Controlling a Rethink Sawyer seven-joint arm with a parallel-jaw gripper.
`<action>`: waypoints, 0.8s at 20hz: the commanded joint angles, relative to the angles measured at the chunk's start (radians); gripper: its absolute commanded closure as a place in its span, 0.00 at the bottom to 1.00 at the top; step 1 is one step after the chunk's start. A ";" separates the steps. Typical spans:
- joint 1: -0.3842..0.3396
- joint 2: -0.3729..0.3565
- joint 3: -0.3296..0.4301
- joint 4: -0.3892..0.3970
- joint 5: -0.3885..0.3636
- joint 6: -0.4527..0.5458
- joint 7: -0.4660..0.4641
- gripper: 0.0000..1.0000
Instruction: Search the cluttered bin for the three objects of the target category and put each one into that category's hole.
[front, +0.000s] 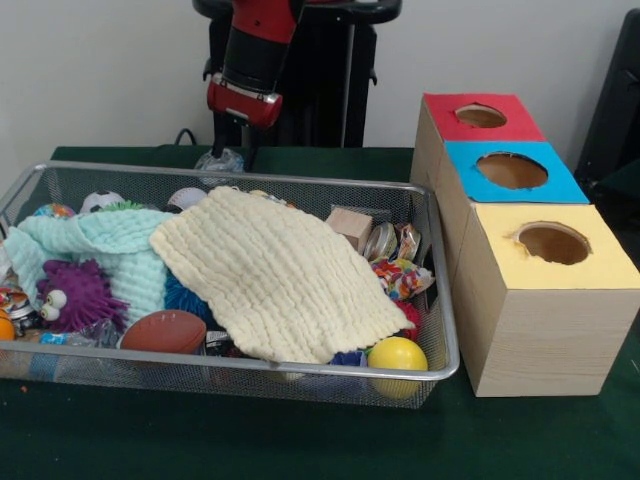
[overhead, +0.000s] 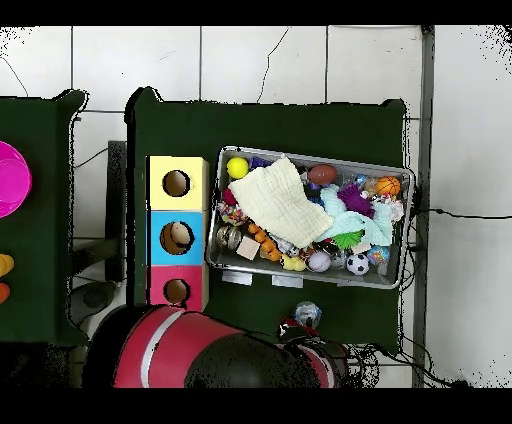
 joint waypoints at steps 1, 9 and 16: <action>-0.031 -0.003 0.176 -0.125 -0.003 0.036 0.052 1.00; -0.041 -0.035 0.184 -0.097 0.008 0.051 0.069 1.00; -0.041 -0.021 0.176 -0.082 0.034 0.016 0.075 1.00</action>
